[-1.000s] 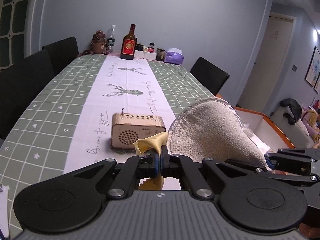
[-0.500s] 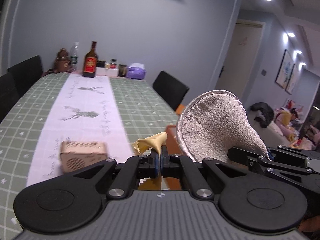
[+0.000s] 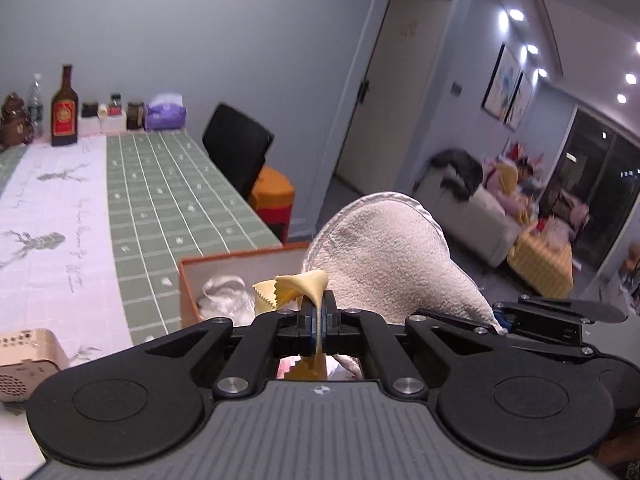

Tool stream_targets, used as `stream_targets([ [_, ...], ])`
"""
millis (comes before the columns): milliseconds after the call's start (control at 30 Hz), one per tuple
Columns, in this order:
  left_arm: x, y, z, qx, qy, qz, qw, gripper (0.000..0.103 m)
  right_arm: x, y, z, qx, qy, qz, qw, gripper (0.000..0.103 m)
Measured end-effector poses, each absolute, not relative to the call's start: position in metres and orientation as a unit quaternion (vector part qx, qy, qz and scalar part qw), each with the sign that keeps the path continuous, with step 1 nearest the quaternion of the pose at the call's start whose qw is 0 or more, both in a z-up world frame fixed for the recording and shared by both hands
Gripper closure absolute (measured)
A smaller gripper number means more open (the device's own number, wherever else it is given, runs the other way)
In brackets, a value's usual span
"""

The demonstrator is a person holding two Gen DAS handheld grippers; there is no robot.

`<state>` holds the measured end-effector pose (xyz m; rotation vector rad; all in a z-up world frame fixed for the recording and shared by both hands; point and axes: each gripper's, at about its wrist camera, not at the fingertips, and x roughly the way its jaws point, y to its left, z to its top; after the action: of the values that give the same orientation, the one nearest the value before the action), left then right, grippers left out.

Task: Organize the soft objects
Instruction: 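Lift and carry the cloth and pad with both tools over the box, then open both tools to drop the cloth and pad into the box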

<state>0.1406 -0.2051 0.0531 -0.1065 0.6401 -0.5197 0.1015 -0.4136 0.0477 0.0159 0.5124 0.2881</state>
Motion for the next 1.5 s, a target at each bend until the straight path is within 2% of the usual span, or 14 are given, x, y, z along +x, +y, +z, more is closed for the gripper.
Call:
stream_targets([
  [300,0.16,-0.228,0.006,0.03,0.378,-0.244,0.893,0.101,0.143,-0.413,-0.01,0.016,0.347,0.15,0.925,0.085],
  [433,0.163,-0.24,0.0,0.072,0.381,-0.246,0.889,0.1,0.15,-0.409,-0.02,-0.002,0.367,0.146,0.919,0.074],
  [600,0.167,-0.252,-0.008,0.119,0.387,-0.247,0.881,0.099,0.158,-0.404,-0.027,-0.027,0.383,0.143,0.912,0.07],
  [700,0.17,-0.255,-0.014,0.133,0.396,-0.243,0.876,0.099,0.158,-0.399,-0.031,-0.05,0.39,0.141,0.908,0.063],
  [767,0.171,-0.257,-0.019,0.147,0.404,-0.237,0.871,0.095,0.159,-0.396,-0.033,-0.062,0.397,0.136,0.906,0.055],
  [833,0.173,-0.256,-0.021,0.147,0.41,-0.238,0.868,0.092,0.158,-0.396,-0.035,-0.065,0.4,0.134,0.905,0.055],
  [967,0.174,-0.245,-0.016,0.115,0.414,-0.248,0.868,0.079,0.156,-0.396,-0.029,-0.064,0.395,0.127,0.908,0.051],
  [1000,0.173,-0.244,-0.012,0.113,0.412,-0.248,0.87,0.073,0.154,-0.396,-0.027,-0.065,0.391,0.126,0.909,0.05],
  [1033,0.172,-0.243,-0.009,0.113,0.407,-0.243,0.873,0.059,0.153,-0.395,-0.024,-0.065,0.388,0.125,0.911,0.048],
  [1067,0.17,-0.241,-0.006,0.114,0.4,-0.241,0.877,0.055,0.151,-0.395,-0.021,-0.065,0.384,0.126,0.912,0.047],
  [1200,0.165,-0.231,0.011,0.102,0.382,-0.243,0.886,0.052,0.144,-0.395,-0.009,-0.073,0.374,0.119,0.917,0.043],
  [1300,0.16,-0.223,0.024,0.088,0.367,-0.247,0.893,0.044,0.138,-0.395,0.001,-0.073,0.365,0.114,0.921,0.04],
  [1367,0.153,-0.217,0.033,0.083,0.354,-0.249,0.898,0.043,0.134,-0.395,0.008,-0.071,0.36,0.114,0.923,0.027],
  [1500,0.136,-0.203,0.053,0.07,0.317,-0.255,0.911,0.043,0.119,-0.393,0.02,-0.075,0.341,0.097,0.932,0.025],
])
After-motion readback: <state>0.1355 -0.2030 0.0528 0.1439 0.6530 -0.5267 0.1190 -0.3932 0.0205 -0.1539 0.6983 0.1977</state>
